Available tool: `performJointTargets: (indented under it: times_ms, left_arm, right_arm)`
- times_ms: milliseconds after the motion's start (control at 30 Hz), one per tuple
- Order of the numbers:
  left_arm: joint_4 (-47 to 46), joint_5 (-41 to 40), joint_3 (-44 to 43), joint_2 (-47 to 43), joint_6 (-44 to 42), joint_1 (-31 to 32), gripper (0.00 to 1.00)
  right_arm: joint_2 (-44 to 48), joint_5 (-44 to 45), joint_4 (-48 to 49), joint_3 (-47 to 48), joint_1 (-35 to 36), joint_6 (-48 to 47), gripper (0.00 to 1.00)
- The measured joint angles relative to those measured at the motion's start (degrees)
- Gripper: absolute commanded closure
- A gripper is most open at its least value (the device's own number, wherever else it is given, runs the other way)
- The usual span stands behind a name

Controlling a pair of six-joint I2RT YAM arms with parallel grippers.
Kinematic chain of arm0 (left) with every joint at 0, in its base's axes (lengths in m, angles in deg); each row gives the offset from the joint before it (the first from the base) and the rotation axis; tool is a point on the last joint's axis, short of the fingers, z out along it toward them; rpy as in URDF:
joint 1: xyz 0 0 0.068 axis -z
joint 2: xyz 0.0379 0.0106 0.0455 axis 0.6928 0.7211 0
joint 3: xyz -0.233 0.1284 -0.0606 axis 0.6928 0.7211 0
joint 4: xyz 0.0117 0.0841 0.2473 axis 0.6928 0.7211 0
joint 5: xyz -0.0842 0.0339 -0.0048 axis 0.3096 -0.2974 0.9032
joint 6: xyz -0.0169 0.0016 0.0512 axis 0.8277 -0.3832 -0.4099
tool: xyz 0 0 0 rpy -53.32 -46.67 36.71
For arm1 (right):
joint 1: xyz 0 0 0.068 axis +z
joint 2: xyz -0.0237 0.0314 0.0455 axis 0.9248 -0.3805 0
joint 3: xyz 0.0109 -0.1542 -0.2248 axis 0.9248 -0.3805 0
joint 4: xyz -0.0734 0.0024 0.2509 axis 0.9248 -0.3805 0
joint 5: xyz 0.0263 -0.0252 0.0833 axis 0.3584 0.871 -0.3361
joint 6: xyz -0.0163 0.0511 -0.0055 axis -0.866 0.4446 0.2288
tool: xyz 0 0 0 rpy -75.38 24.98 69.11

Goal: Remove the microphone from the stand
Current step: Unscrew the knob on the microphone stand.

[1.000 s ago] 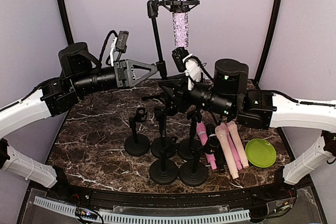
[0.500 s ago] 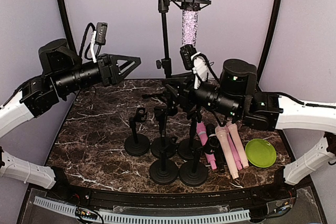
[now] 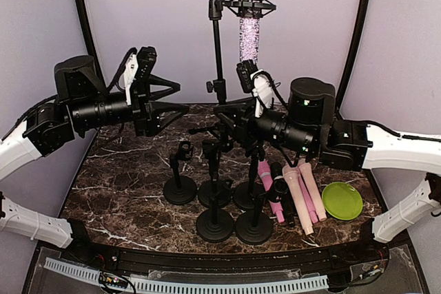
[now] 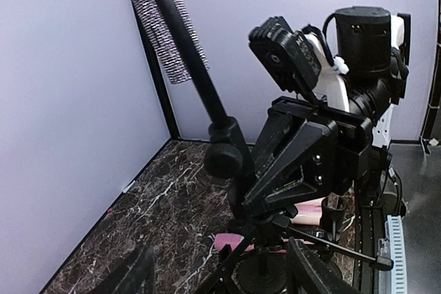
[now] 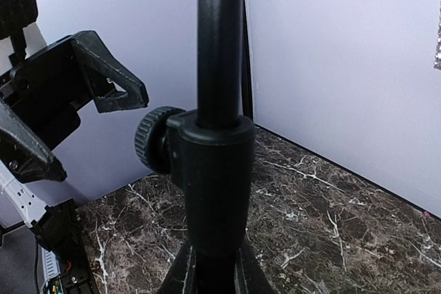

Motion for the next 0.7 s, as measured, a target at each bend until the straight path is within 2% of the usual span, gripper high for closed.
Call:
performJointTargets:
  times_ms: [300, 433, 700]
  left_arm:
    - [2.1, -6.5, -2.0, 5.0, -14.4, 6.0, 0.38]
    - [1.1, -8.4, -2.0, 5.6, -17.4, 7.3, 0.44]
    - [0.0, -11.1, -4.8, 7.4, -19.6, 7.8, 0.46]
  right_arm:
    - [-0.7, -0.7, -2.6, 2.1, 0.0, 0.4, 1.00]
    - [-1.3, -1.1, -3.8, 2.8, 0.0, 0.4, 1.00]
    - [-2.9, -1.6, -5.0, 4.6, 0.0, 0.4, 1.00]
